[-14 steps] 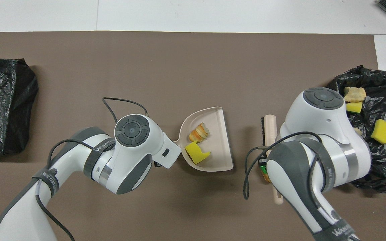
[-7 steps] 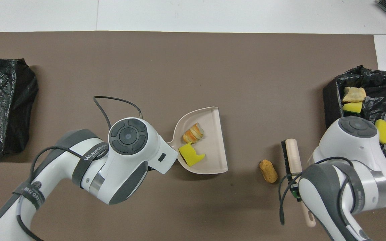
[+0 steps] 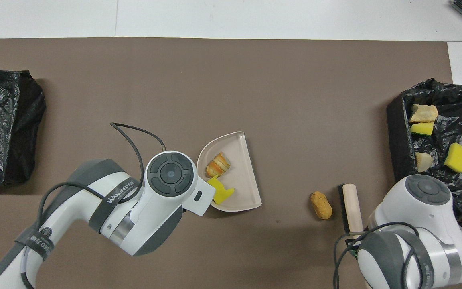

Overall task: Sweep and dump trash in bin
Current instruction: 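Draw the brush back behind the last bread chunk with the right gripper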

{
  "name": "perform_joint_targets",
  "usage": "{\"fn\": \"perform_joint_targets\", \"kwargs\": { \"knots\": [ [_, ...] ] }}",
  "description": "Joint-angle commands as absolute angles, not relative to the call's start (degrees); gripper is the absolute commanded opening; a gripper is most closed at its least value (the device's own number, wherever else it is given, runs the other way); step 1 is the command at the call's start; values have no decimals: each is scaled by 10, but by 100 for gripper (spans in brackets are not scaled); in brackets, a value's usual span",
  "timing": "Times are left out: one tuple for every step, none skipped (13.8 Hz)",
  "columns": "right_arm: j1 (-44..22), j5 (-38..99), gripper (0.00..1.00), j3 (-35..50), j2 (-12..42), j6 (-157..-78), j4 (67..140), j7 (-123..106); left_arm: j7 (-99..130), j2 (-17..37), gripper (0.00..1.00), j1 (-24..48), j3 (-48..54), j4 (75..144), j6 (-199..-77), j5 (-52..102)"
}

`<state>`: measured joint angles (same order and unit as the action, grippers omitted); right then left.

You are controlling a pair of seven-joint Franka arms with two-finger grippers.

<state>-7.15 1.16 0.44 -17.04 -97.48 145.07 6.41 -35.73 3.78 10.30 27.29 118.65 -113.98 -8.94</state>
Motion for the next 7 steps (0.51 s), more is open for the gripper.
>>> {"fn": "perform_joint_targets", "kwargs": {
  "knots": [
    [-74, 17, 0, 11, -189, -991, 1470, 101, -330, 26, 0, 118, 268, 1198, -1135, -103],
    [-83, 35, 0, 12, -189, -996, 1470, 124, -329, 26, 0, 118, 268, 1199, -1135, -103],
    [-103, 58, 0, 12, -190, -999, 1470, 140, -329, 26, 0, 118, 268, 1199, -1135, -103],
    [-114, 62, 0, 12, -189, -1001, 1470, 161, -329, 27, 0, 117, 268, 1199, -1135, -103],
    [-133, 63, 0, 12, -185, -1010, 1471, 181, -329, 27, 0, 117, 268, 1200, -1134, -103],
    [-151, 68, 0, 12, -182, -1026, 1476, 199, -329, 27, 0, 117, 268, 1200, -1131, -103],
    [-155, 79, 0, 12, -181, -1033, 1476, 213, -328, 28, 0, 119, 267, 1200, -1124, -104]
  ]
}}
